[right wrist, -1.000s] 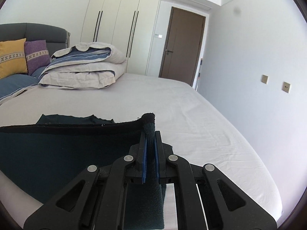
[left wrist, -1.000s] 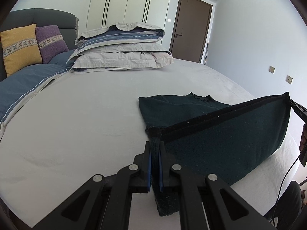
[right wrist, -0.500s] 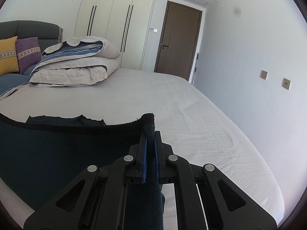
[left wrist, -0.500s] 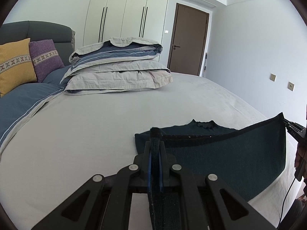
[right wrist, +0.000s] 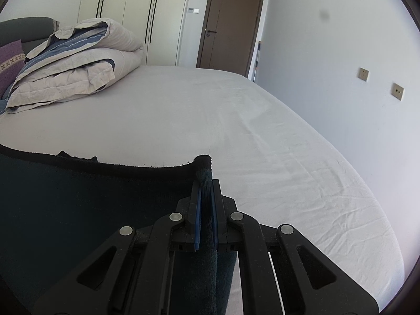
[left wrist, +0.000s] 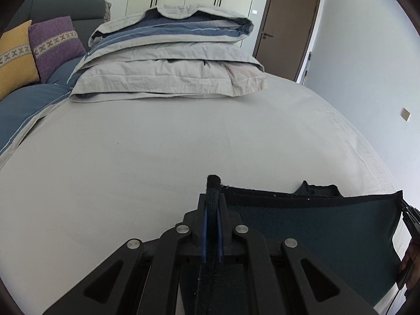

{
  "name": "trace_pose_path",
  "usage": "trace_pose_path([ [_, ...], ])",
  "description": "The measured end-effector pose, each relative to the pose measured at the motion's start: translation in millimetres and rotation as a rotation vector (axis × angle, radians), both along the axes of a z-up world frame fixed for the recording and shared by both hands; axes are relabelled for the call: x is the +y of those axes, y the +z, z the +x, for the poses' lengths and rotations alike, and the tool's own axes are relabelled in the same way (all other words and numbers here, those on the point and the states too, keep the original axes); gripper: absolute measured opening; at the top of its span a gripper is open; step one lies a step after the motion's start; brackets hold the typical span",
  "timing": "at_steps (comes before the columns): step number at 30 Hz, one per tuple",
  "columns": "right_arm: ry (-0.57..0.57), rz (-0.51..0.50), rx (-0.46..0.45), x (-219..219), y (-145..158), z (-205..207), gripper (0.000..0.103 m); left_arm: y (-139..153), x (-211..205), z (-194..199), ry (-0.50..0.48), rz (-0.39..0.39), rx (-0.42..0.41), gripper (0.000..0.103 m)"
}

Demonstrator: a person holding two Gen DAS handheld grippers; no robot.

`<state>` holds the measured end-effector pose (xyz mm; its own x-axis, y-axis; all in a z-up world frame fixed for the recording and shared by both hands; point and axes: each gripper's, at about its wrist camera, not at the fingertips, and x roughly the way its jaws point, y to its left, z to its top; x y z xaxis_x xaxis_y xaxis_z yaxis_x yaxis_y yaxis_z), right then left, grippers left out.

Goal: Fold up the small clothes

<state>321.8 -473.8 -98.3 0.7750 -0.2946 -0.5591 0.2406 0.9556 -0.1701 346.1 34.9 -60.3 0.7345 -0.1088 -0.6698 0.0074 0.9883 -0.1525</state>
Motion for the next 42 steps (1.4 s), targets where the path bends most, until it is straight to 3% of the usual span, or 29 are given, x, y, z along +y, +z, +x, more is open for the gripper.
trace_pose_path([
  [6, -0.038, 0.023, 0.116, -17, -47, 49, 0.005, -46, -10, 46, 0.037, 0.028, 0.096, 0.007],
  [11, -0.058, 0.067, 0.184, -33, -75, 66, 0.005, -72, -6, 67, 0.091, 0.020, 0.143, 0.009],
  [15, -0.068, 0.068, 0.256, -35, -91, 77, 0.006, -74, -4, 70, 0.112, 0.021, 0.137, 0.013],
  [20, -0.077, 0.059, 0.283, -29, -98, 83, 0.007, -70, 5, 70, 0.122, -0.020, 0.148, 0.022],
  [21, -0.075, 0.077, 0.285, -31, -98, 84, 0.007, -66, 10, 65, 0.139, -0.033, 0.144, 0.027],
  [25, -0.061, 0.264, 0.233, -57, -95, 72, 0.010, -44, 29, 34, 0.176, -0.060, 0.089, 0.027],
  [28, -0.043, 0.489, 0.166, -86, -91, 56, 0.029, -28, 34, 8, 0.167, -0.009, 0.049, 0.028],
  [29, -0.071, 0.521, 0.137, -93, -88, 46, 0.053, -24, 35, -1, 0.168, -0.001, 0.040, 0.028],
  [30, -0.106, 0.531, 0.098, -98, -83, 34, 0.068, -20, 35, -10, 0.163, -0.007, 0.033, 0.028],
  [33, -0.182, 0.544, 0.029, -100, -69, -3, 0.069, -11, 20, -39, 0.113, -0.016, 0.004, 0.028],
  [35, -0.115, 0.604, 0.011, -84, -57, -23, 0.069, -9, 0, -56, 0.073, 0.021, -0.017, 0.032],
  [36, -0.073, 0.606, 0.014, -72, -51, -30, 0.069, -11, -11, -62, 0.052, 0.039, -0.023, 0.037],
  [38, 0.031, 0.579, 0.017, -42, -37, -46, 0.069, -19, -30, -66, 0.021, 0.089, -0.019, 0.038],
  [42, 0.218, 0.633, 0.078, 15, -35, -52, 0.069, -64, -38, -53, 0.033, 0.153, 0.131, 0.041],
])
